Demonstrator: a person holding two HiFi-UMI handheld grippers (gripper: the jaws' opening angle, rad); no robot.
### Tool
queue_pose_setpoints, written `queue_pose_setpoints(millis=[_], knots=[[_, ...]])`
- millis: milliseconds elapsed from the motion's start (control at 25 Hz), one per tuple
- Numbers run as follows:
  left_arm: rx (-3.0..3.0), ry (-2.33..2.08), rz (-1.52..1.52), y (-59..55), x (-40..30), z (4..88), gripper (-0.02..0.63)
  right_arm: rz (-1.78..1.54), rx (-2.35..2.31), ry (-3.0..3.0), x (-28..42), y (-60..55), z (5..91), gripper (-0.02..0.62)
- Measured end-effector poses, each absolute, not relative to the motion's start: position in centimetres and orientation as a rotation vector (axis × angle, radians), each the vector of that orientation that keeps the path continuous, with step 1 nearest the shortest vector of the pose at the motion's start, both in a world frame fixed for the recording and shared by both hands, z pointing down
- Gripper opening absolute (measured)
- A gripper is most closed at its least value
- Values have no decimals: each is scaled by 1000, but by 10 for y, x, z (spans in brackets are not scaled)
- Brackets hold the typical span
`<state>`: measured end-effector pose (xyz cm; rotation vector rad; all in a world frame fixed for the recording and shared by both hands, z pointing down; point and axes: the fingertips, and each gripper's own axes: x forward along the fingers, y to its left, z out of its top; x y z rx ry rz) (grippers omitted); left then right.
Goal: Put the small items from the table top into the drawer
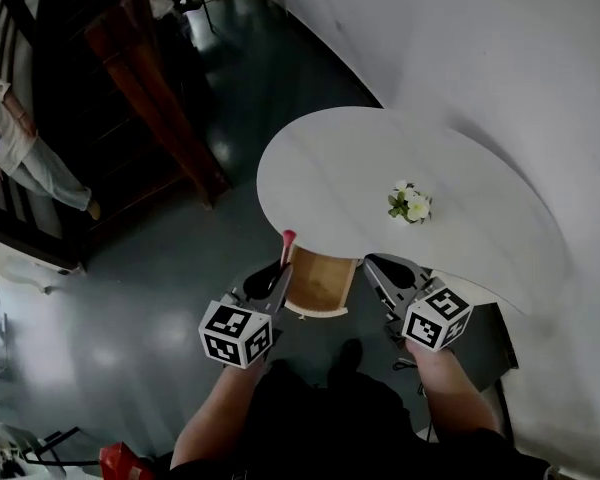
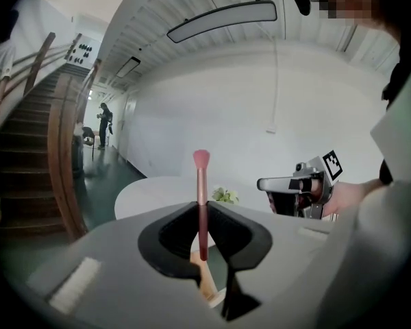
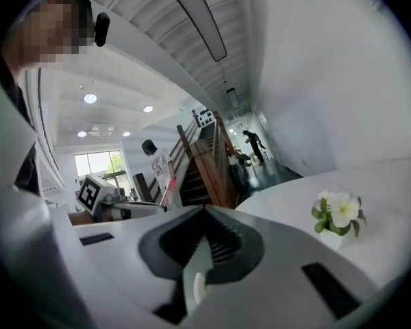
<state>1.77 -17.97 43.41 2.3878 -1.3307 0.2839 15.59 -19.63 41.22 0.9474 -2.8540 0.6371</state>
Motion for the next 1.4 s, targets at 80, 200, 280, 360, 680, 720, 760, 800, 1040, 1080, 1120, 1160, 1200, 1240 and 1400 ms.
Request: queue_pose_setpoints(millis=[80,200,280,360,680,720,760,800,1040,1080,1120,1160,1200,1240,1400], knots=[[2360,-1353,288,-177,18,438,52,641,908,-2857,153,-200,415,11],[2319,-1389,284,-171,4,445,52,659,837,-2855,135,-197,423,11],[2310,-1396,265,-169,-6,452,52,646,809,-2840,123,-195,430,11],[2310,-1404,238,-166,-18,457,52,635,799,-2826,109,-192,435,11],[2208,-1406,257,-132,-61,504,52,690,740,-2814,64,-152,444,11],[2196,-1399,265,-130,-63,509,52,694,731,-2809,62,-149,446,11],[2187,-1391,272,-130,-63,514,52,697,728,-2799,63,-148,449,11],[2178,-1381,281,-130,-63,520,52,698,732,-2786,65,-149,453,11],[2132,-1285,384,-138,-44,563,52,746,798,-2712,86,-170,481,11],[2130,-1260,412,-141,-38,573,52,756,810,-2704,90,-173,486,11],[2129,-1235,446,-143,-32,584,52,770,822,-2698,94,-176,492,11],[2129,-1212,482,-145,-27,597,52,788,832,-2691,97,-178,499,11],[2128,-1192,518,-148,-21,609,52,806,839,-2681,102,-179,507,11],[2129,-1175,554,-151,-16,622,52,824,844,-2669,106,-180,516,11],[2155,-1096,685,-164,1,657,52,879,858,-2623,117,-184,546,11]])
